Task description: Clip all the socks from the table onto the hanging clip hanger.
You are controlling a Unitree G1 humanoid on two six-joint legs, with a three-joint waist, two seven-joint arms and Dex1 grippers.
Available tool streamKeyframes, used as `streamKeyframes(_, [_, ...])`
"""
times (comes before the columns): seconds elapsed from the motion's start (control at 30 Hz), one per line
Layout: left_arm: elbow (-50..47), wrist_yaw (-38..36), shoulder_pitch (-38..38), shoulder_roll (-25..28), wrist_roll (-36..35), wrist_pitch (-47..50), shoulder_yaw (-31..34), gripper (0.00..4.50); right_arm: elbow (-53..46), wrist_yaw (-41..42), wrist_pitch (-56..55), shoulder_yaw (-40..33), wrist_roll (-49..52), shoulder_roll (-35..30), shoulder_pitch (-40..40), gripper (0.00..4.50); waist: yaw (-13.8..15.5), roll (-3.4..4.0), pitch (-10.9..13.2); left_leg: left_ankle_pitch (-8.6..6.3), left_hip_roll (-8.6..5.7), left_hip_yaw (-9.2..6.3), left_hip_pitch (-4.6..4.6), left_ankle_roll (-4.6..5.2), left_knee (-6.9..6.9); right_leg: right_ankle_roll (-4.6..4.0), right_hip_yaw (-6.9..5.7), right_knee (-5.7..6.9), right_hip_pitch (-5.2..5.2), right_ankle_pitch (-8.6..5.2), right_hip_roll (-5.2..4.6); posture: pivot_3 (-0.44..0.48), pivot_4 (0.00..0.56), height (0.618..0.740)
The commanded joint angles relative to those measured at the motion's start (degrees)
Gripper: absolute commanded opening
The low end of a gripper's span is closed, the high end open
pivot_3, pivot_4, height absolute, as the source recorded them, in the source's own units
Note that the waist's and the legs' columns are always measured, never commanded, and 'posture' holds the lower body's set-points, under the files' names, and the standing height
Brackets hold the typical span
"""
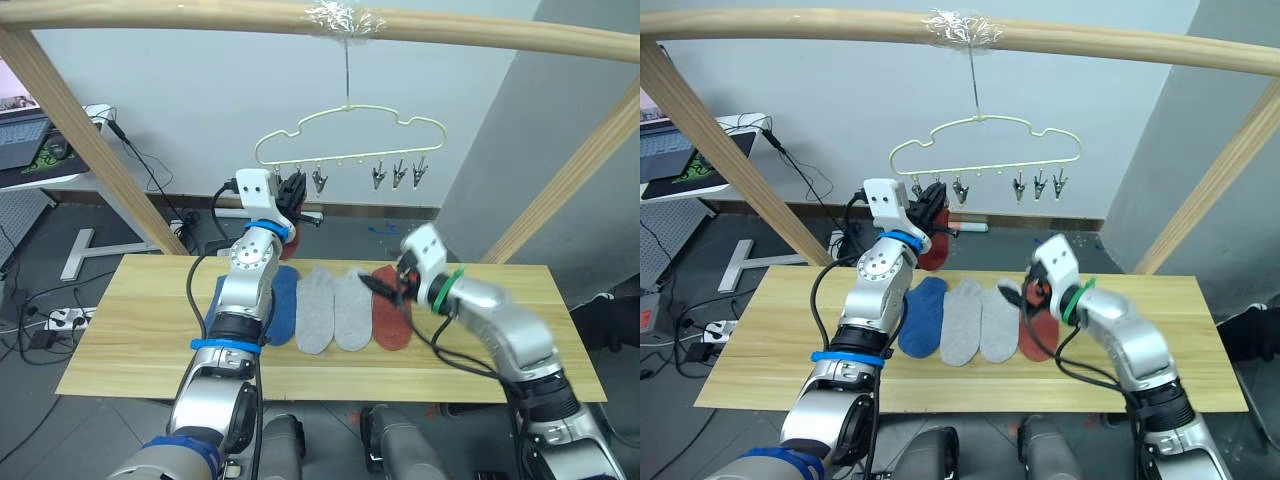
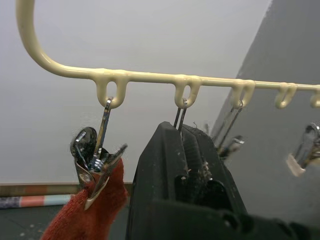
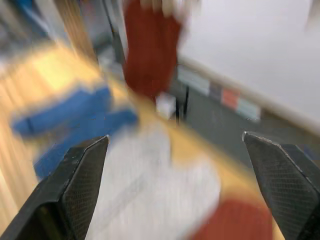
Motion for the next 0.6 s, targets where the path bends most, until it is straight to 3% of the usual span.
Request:
streamKeyframes(0.03, [-5.03, -1.15, 1.42, 0.41, -1.13, 1.97, 0.23, 0.02, 10.50, -2.14, -7.38, 1.52, -5.97, 1.07, -2.36, 4.50, -0.14, 0.00, 0.00, 0.00, 0.00, 0.04, 0.01, 0.00, 0.01, 0.00, 0.05, 0.03, -0.04, 0.01, 0.00, -0.066, 0.220, 0.740])
streamKeyframes(0.5, [-10.79, -0.89, 4.39, 0.46, -0.90, 6.36, 0.71, 0.02, 45.25, -2.10, -22.84, -0.43, -12.33, 6.68, -9.72, 4.50, 0.16, 0.00, 0.00, 0.00, 0.03, 0.01, 0.08, 0.00, 0.07, 0.00, 0.07, 0.11, 0.03, 0.02, 0.06, -0.022, 0.232, 0.740])
streamKeyframes(0.6, [-11.43, -1.11, 4.58, 0.60, -0.92, 7.10, 0.66, 0.00, 49.82, -1.42, -25.60, -0.70, -13.54, 5.94, -8.79, 3.85, 0.28, 0.00, 0.00, 0.00, 0.02, -0.02, 0.20, 0.00, 0.10, 0.01, 0.02, 0.10, 0.19, 0.02, 0.06, -0.012, 0.233, 0.740])
